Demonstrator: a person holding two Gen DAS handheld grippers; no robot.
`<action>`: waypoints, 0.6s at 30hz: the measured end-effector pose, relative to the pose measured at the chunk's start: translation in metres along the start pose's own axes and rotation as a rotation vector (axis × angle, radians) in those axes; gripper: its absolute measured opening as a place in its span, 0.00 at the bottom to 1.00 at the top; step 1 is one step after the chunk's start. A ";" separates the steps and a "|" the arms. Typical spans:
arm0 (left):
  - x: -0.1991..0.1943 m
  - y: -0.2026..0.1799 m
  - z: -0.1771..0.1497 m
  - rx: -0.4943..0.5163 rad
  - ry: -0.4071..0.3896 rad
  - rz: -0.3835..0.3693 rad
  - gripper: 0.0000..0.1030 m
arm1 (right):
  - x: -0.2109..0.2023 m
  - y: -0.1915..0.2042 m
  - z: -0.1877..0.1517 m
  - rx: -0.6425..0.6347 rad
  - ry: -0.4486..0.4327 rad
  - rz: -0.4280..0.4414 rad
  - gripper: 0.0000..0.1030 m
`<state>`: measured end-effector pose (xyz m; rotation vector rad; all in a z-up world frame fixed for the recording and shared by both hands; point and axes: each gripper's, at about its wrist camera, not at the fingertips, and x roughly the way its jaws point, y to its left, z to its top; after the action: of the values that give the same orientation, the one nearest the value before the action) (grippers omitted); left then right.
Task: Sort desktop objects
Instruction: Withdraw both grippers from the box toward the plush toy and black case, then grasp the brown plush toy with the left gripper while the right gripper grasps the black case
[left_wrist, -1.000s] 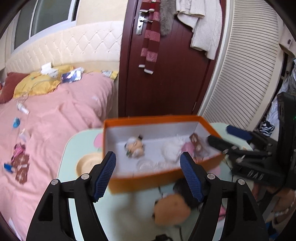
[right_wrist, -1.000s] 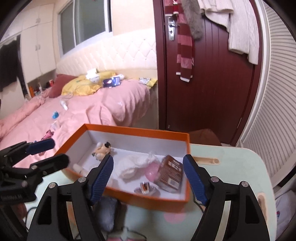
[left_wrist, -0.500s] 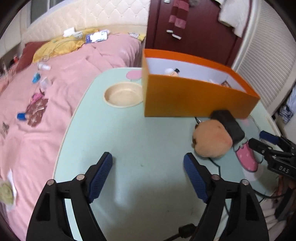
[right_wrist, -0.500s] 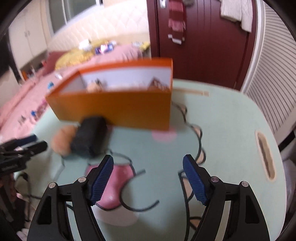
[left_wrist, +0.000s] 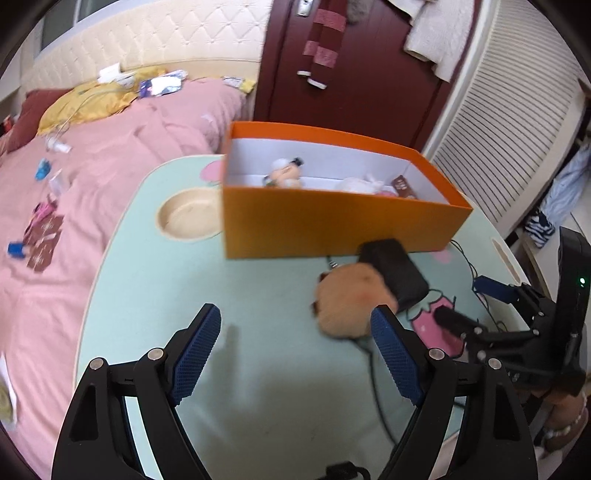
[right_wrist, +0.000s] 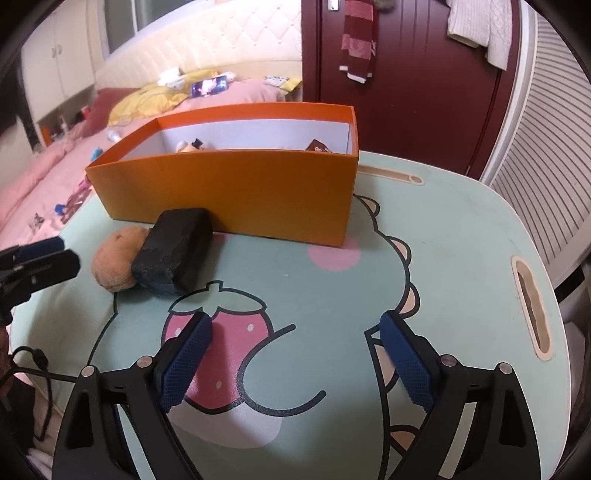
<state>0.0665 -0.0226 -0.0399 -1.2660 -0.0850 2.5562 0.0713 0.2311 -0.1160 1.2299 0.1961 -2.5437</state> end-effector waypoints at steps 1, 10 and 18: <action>0.003 -0.006 0.004 0.018 0.000 0.003 0.81 | -0.001 -0.001 -0.001 0.000 -0.001 0.001 0.90; 0.031 -0.017 0.011 0.089 0.030 0.067 0.81 | -0.003 -0.001 -0.005 0.009 -0.003 0.009 0.90; 0.015 0.010 0.008 -0.006 -0.014 0.009 0.81 | -0.003 0.003 -0.004 0.002 0.001 0.010 0.92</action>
<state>0.0494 -0.0277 -0.0488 -1.2541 -0.0905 2.5741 0.0771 0.2304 -0.1161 1.2303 0.1872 -2.5355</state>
